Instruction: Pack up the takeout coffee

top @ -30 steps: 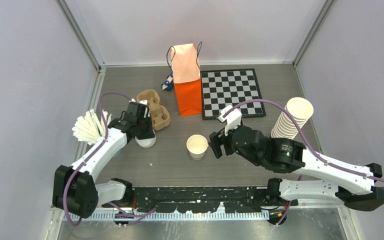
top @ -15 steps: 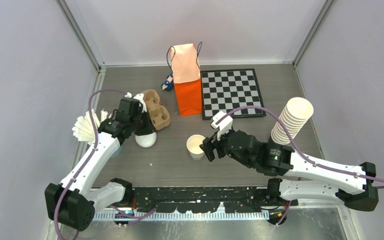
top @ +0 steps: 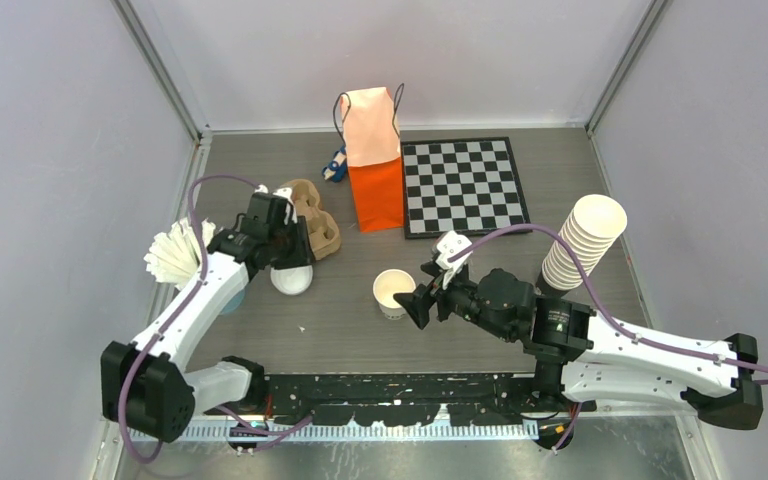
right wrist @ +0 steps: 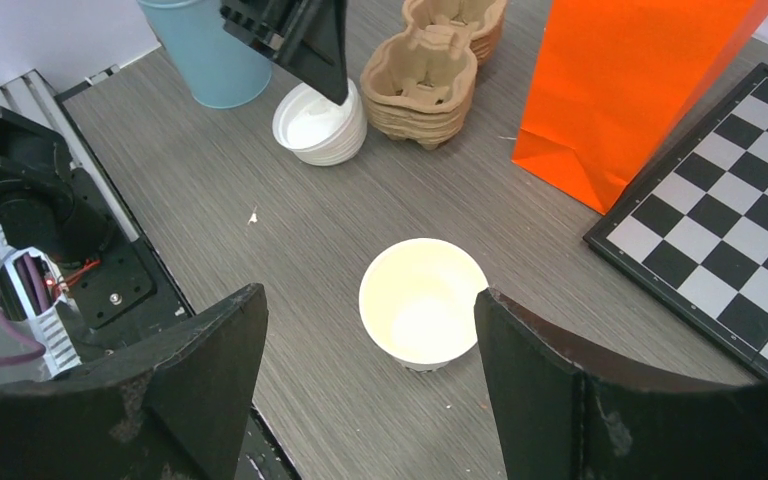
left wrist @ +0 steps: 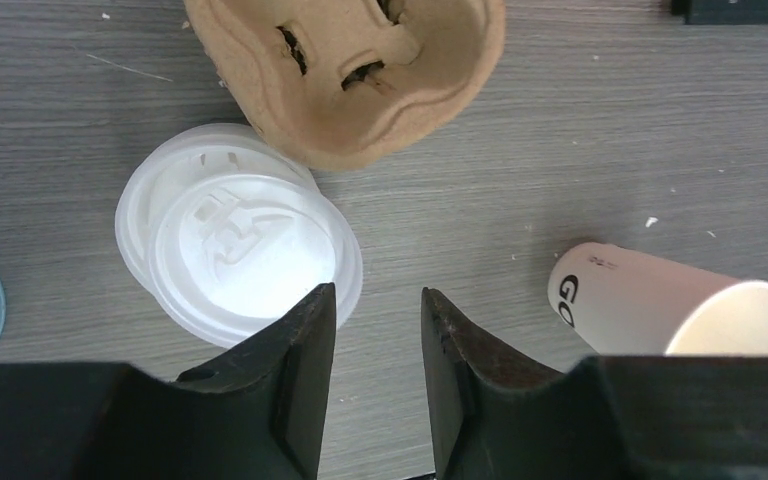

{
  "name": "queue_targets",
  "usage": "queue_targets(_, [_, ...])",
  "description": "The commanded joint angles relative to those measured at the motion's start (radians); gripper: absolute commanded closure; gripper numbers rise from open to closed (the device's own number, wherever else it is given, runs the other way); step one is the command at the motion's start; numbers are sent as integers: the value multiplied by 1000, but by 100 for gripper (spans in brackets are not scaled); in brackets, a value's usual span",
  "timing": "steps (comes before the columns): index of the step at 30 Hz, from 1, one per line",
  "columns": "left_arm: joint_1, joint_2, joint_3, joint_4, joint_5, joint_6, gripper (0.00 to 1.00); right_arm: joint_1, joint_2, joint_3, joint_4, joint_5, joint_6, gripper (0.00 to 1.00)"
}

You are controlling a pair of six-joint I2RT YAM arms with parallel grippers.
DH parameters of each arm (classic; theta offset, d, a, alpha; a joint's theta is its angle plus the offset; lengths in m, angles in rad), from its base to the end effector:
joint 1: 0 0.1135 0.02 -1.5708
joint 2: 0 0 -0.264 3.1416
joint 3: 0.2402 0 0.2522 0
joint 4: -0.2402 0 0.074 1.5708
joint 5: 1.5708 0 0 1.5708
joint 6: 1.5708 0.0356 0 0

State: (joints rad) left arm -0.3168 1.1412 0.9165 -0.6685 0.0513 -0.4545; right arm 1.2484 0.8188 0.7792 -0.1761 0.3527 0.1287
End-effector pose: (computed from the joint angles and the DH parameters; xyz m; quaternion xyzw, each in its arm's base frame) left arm 0.2188 -0.0737 0.2721 -0.0564 0.9412 -0.1474 0.2987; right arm 0.0724 0.1779 0.3336 -0.3141 0.7083 0.2866 0.5634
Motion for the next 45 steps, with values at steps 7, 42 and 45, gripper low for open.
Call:
queue_targets(7, [-2, 89, -39, 125, -37, 20, 63, 6, -12, 33, 25, -29, -12, 21])
queue_targets(42, [-2, 153, -9, 107, -17, 27, 100, 5, -22, 34, -10, -14, -23, 21])
queue_targets(45, [-2, 113, 7, 74, 9, 23, 100, 6, -10, 41, -11, -25, -20, 20])
